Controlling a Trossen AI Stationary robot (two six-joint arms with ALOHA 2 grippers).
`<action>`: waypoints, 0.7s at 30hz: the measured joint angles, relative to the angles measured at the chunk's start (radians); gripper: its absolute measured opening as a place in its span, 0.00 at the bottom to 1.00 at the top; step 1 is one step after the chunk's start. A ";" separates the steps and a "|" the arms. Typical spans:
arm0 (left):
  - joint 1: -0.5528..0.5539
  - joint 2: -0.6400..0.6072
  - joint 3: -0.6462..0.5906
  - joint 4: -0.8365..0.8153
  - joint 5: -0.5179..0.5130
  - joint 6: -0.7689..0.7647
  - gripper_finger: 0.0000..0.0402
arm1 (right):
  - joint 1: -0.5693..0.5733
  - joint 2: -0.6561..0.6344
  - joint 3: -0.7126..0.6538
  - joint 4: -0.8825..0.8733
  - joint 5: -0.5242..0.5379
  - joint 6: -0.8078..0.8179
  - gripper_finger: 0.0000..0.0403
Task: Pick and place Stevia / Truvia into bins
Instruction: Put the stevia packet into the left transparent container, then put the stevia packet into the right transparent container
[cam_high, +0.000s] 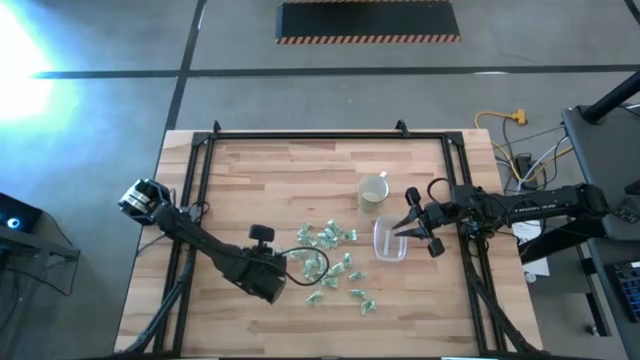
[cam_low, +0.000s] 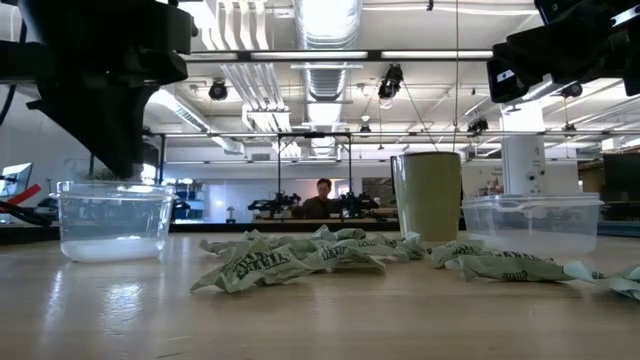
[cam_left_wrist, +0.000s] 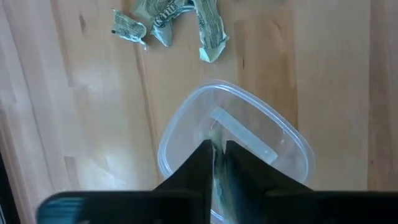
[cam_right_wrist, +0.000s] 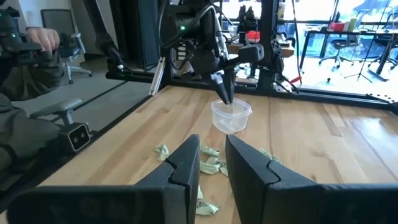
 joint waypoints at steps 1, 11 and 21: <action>0.000 0.000 0.000 0.000 -0.003 0.000 0.10 | 0.000 0.000 0.000 0.000 0.000 0.001 0.17; 0.000 -0.033 0.031 -0.009 -0.022 0.024 0.28 | 0.095 0.065 0.000 0.084 0.000 -0.020 0.17; -0.001 -0.174 0.014 0.022 -0.255 0.037 0.29 | 0.391 0.420 0.242 0.050 0.287 -0.258 0.17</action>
